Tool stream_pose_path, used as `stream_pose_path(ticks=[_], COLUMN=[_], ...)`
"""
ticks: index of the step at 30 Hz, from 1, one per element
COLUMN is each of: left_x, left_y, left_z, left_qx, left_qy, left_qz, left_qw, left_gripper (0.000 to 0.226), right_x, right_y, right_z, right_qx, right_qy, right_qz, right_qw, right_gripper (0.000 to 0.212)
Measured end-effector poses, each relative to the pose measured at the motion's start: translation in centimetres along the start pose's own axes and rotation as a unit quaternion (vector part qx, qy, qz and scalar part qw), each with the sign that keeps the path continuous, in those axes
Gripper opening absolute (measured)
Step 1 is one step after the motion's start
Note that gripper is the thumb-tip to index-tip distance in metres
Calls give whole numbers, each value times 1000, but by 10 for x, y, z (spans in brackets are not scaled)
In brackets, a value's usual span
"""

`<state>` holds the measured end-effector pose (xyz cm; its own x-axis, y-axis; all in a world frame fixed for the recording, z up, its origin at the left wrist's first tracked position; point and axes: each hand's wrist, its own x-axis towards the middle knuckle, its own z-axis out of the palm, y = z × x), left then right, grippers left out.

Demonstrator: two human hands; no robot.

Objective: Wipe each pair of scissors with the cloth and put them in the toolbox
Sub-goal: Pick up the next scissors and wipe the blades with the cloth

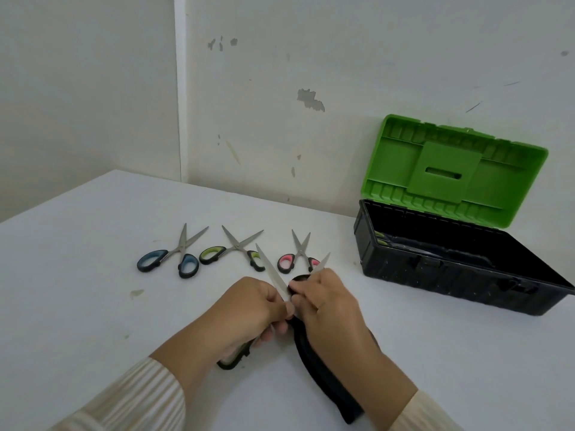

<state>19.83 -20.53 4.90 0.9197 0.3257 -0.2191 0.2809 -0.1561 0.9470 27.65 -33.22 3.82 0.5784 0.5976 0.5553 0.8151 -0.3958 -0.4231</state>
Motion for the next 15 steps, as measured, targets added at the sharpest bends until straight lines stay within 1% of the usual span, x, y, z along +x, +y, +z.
stream_pose_path(ticks=[1,3,4,5,7,9,11,13,15], left_x=[0,0,0,1,1,1,1,0,1], left_y=[0,-1,-1,-1,-1,-1,-2,-2,-1], left_z=[0,-1,-1,-2,-2,-2,-2,-1,-3], left_qx=[3,19,24,22,16,28,48,52,45], left_qy=[0,2,2,1,0,-1,-11,-28,-26], left_qz=[1,5,8,10,9,10,9,1,-5], left_qw=[1000,1000,1000,1000,1000,1000,999,998,999], left_gripper=[22,21,21,21,22,23,24,25,24], right_x=[0,4,6,6,1,0,9,17,13], right_y=[-2,2,6,6,1,0,11,27,29], right_z=[0,-3,-3,-4,-1,0,-9,-25,-36], right_qx=[-11,-37,-22,-9,6,43,34,10,17], right_qy=[-12,21,30,22,-13,-23,23,91,154], right_qz=[1,2,30,49,27,26,85,147,167], right_qw=[1000,999,999,999,1000,998,996,985,974], right_gripper=[19,18,18,19,20,20,19,18,18])
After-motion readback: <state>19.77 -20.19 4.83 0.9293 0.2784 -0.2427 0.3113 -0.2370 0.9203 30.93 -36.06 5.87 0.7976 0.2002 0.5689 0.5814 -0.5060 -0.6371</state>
